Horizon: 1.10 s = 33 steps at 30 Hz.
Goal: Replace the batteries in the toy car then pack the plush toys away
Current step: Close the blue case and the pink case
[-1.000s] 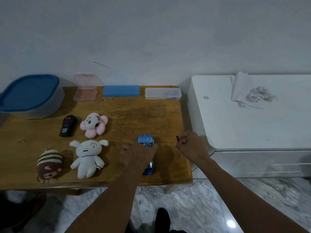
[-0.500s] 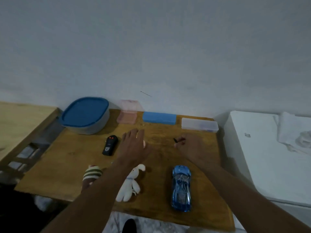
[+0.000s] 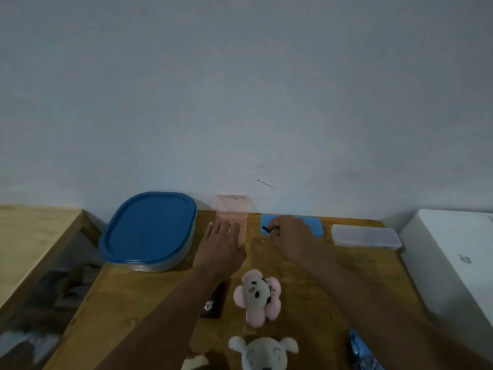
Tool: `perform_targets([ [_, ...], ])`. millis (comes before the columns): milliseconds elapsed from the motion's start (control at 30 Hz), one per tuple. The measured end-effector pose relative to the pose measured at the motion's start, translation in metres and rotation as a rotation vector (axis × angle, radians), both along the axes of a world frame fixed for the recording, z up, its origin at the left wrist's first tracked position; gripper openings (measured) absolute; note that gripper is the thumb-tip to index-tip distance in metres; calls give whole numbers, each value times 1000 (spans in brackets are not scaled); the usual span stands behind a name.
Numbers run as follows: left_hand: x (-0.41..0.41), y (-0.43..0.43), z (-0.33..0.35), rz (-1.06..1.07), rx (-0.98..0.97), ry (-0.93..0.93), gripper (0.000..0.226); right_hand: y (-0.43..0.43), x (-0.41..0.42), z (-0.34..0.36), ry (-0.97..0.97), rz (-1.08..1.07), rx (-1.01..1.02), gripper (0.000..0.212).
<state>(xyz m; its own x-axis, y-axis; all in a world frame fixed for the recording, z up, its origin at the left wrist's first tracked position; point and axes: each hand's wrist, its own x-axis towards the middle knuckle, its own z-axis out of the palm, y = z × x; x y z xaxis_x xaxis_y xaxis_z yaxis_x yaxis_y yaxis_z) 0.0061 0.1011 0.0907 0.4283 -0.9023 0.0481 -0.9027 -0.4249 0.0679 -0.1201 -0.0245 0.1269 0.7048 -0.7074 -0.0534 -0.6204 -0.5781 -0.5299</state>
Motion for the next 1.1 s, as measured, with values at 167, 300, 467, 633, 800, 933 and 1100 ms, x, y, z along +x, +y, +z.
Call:
perform_targets([
  [167, 43, -9, -28, 13, 28, 78, 45, -5, 66, -14, 134, 65, -39, 27],
  [300, 68, -17, -59, -6, 70, 79, 52, -13, 110, -39, 220, 123, -91, 24],
  [467, 87, -25, -87, 43, 34, 177, 52, -20, 150, -73, 310, 216, -100, 16],
  [633, 94, -29, -102, -8, -396, 145, 26, -24, 169, -97, 330, 268, -121, 15],
  [800, 94, -31, -108, 28, -387, 165, 26, -25, 168, -108, 344, 267, -156, 20],
  [933, 94, -32, -98, -36, -440, 174, 16, -23, 167, -107, 294, 264, -104, 24],
  [1100, 94, -32, -88, -59, -363, 155, 41, -23, 169, -100, 188, 299, 21, 25],
])
